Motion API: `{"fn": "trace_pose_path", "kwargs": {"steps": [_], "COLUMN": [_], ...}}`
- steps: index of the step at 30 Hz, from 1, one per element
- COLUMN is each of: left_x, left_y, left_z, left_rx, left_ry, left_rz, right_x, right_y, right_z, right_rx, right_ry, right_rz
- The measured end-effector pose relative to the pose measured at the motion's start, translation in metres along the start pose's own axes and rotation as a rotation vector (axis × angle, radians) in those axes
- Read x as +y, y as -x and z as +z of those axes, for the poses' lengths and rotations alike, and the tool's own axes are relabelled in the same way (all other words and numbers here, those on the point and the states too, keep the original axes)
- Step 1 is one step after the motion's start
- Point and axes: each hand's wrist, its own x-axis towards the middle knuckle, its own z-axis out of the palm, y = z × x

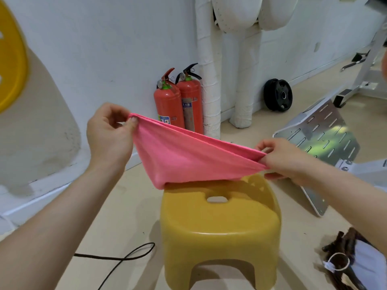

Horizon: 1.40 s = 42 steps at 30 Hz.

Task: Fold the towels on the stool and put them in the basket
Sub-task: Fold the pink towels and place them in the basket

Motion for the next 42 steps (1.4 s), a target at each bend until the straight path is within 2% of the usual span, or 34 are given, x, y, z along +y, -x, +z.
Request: {"fn": "trace_pose_path", "kwargs": {"steps": [3,7,10,14,16,17,19,20,21,23,25,27,30,32,35,39,42], "left_x": [0.005,0.017,0.031,0.055,0.058,0.053,0.035,0.023,0.012,-0.001,0.005,0.024,0.052,0.054,0.025,-0.03,-0.057], "left_y": [-0.007,-0.016,-0.022,-0.036,-0.044,-0.047,-0.048,-0.045,-0.041,-0.035,-0.042,-0.057,-0.065,-0.053,-0.021,0.04,0.088], "left_z": [-0.004,-0.009,-0.015,-0.025,-0.022,-0.017,-0.001,0.01,0.021,0.038,0.048,0.051,0.046,0.041,0.031,0.003,-0.013], "left_rx": [0.005,-0.036,-0.067,0.001,-0.001,-0.019,-0.084,-0.115,-0.137,-0.159,-0.137,-0.103,-0.14,-0.219,-0.362,-0.553,-0.642], "left_ry": [-0.018,0.091,0.147,0.111,0.133,0.116,0.012,-0.041,-0.07,-0.04,0.031,0.112,0.31,0.351,0.312,0.218,0.119], "left_rz": [-0.003,-0.054,-0.015,0.141,0.07,0.006,-0.114,-0.162,-0.2,-0.245,-0.221,-0.151,-0.138,-0.178,-0.311,-0.544,-0.679], "right_x": [-0.019,-0.045,-0.066,-0.097,-0.106,-0.107,-0.102,-0.094,-0.086,-0.075,-0.076,-0.087,-0.094,-0.082,-0.039,0.042,0.095], "right_y": [0.001,0.006,0.012,0.023,0.021,0.017,0.004,-0.006,-0.018,-0.039,-0.051,-0.052,-0.036,-0.021,-0.01,0.008,0.027], "right_z": [-0.025,-0.044,-0.055,-0.08,-0.093,-0.096,-0.092,-0.086,-0.082,-0.077,-0.082,-0.094,-0.109,-0.11,-0.093,-0.044,-0.013], "right_rx": [-0.085,-0.131,-0.053,0.075,0.055,-0.011,-0.154,-0.172,-0.141,0.036,0.307,0.558,0.683,0.677,0.608,0.422,0.246], "right_ry": [-0.172,-0.412,-0.314,-0.208,-0.14,-0.095,-0.011,0.016,0.01,-0.104,-0.226,-0.249,-0.185,-0.086,0.068,0.273,0.253], "right_rz": [-0.011,-0.079,-0.177,-0.326,-0.356,-0.329,-0.193,-0.115,-0.053,-0.021,-0.123,-0.271,-0.44,-0.48,-0.446,-0.357,-0.305]}}
